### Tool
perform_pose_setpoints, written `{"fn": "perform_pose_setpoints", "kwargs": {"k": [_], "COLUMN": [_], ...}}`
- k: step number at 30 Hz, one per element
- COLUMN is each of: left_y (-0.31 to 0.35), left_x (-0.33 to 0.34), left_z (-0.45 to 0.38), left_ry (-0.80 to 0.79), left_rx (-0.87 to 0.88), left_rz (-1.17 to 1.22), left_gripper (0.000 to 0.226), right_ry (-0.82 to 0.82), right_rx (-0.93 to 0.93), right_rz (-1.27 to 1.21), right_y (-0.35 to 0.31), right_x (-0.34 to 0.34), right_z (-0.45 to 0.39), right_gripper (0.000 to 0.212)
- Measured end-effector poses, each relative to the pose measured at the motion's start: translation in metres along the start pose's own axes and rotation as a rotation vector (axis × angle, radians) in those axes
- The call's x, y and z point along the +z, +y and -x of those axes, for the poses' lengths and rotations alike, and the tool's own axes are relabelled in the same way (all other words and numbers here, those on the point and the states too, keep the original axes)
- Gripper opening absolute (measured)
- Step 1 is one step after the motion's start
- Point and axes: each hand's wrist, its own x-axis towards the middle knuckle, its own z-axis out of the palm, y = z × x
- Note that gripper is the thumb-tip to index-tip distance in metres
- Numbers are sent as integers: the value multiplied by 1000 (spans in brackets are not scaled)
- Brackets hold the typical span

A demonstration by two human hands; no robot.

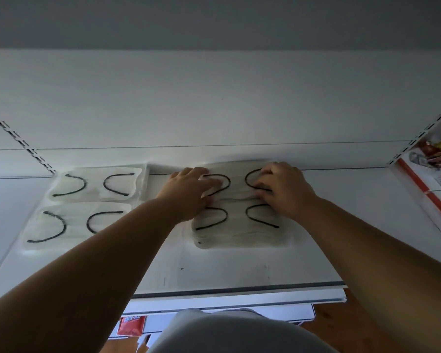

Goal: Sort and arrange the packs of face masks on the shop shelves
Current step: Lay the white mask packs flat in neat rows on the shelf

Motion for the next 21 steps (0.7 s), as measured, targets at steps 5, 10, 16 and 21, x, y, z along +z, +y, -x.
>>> {"fn": "perform_pose_setpoints", "kwargs": {"k": [5, 10, 16, 21], "left_y": [1, 8, 28, 23], "left_x": [4, -2, 28, 58], "left_z": [-10, 1, 79, 95], "left_ry": [-9, 81, 266, 301], "left_rx": [-1, -42, 49, 43], "left_rz": [11, 47, 197, 167], "left_gripper": [53, 55, 52, 50], "right_ry": [-59, 32, 50, 12], "right_rx": [35, 10, -30, 27], "right_rz": [-8, -34, -104, -127], "right_y": [-5, -9, -34, -38], "right_x": [9, 5, 2, 30], "right_z": [-10, -3, 72, 102], "right_gripper": [37, 36, 70, 56]}}
